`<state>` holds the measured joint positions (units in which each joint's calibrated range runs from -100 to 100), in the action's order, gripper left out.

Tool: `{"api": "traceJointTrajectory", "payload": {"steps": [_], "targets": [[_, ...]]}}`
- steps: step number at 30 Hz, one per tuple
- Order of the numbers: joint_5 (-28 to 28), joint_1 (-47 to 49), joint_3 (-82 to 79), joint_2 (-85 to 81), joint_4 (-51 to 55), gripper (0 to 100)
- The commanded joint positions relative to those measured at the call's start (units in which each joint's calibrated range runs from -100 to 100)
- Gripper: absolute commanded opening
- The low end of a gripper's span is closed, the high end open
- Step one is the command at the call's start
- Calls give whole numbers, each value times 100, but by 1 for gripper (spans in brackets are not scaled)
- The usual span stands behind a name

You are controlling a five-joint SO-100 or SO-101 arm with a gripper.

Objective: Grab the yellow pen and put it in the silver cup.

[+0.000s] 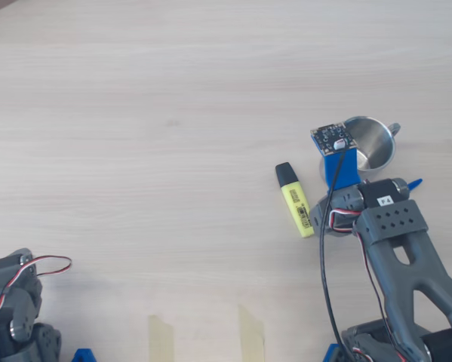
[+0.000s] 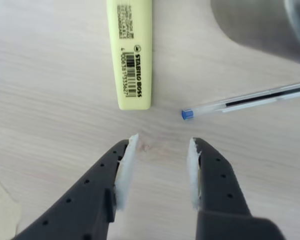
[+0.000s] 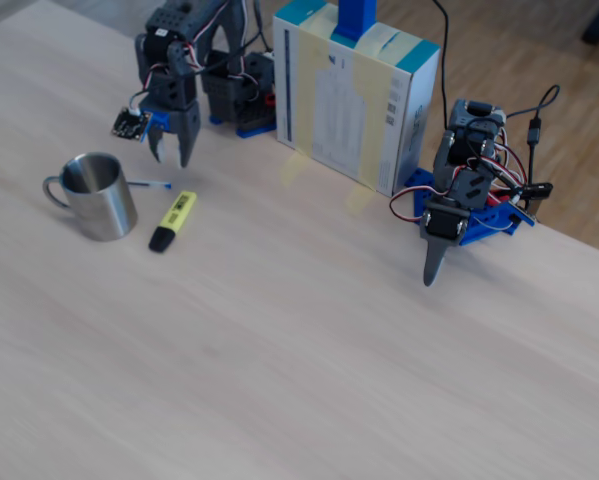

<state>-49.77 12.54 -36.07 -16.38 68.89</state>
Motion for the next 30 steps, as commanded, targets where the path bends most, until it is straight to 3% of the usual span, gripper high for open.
{"api": "traceJointTrajectory", "payload": {"steps": [1,30], "targets": [[150,2,455,192,-218,17],[165,430,1961,2287,-656,17]]}}
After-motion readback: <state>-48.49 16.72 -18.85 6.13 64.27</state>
